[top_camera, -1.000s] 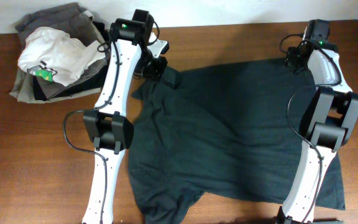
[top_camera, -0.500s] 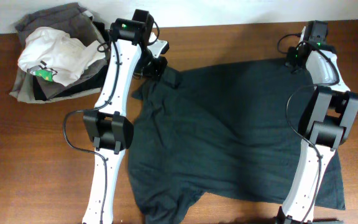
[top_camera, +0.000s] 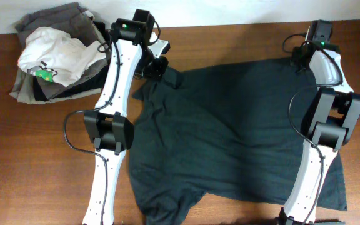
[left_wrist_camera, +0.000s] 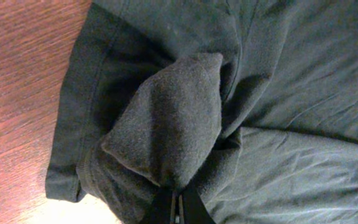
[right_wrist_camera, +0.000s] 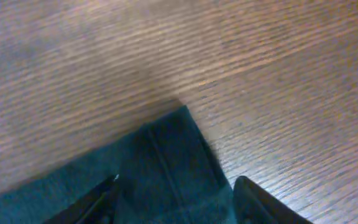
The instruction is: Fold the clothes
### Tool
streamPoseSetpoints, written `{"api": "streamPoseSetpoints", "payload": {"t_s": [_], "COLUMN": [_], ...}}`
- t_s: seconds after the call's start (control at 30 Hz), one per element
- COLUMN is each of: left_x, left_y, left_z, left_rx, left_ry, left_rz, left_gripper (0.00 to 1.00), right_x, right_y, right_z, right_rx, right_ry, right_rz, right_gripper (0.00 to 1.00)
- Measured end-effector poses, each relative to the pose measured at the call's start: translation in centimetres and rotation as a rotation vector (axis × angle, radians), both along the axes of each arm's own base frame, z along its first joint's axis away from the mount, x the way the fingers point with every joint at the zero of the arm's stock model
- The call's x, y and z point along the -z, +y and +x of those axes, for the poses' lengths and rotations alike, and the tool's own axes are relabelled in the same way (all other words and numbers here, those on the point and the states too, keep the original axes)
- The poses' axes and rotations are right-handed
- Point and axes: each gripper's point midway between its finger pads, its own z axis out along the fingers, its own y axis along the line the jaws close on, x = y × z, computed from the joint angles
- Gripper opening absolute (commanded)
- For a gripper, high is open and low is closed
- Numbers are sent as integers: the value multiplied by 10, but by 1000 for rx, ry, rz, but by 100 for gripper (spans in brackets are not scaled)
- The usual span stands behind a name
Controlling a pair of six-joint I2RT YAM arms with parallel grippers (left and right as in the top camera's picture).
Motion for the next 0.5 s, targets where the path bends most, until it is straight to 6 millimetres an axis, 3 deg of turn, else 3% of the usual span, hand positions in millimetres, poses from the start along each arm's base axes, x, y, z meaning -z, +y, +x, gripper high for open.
{"api": "streamPoseSetpoints", "payload": {"t_s": [0.17,0.37,0.43,0.5], "left_x": [0,0,0,0], "left_y": [0,0,0,0], "left_z": [0,0,0,0], "left_rx": [0,0,0,0], "left_ry": [0,-1,-1,-2], "left_rz": [0,2,2,3], "left_gripper": [1,1,1,1], "right_x": [-7,6,6,8], "right_y": [-1,-1,-2,-3], "right_z": [5,1,0,-2], "right_rx": [-4,-19,-28,-36], "right_ry": [-20,-9,-10,-8], "right_rz": [2,73,91,111], "right_gripper": [68,64,60,40]}}
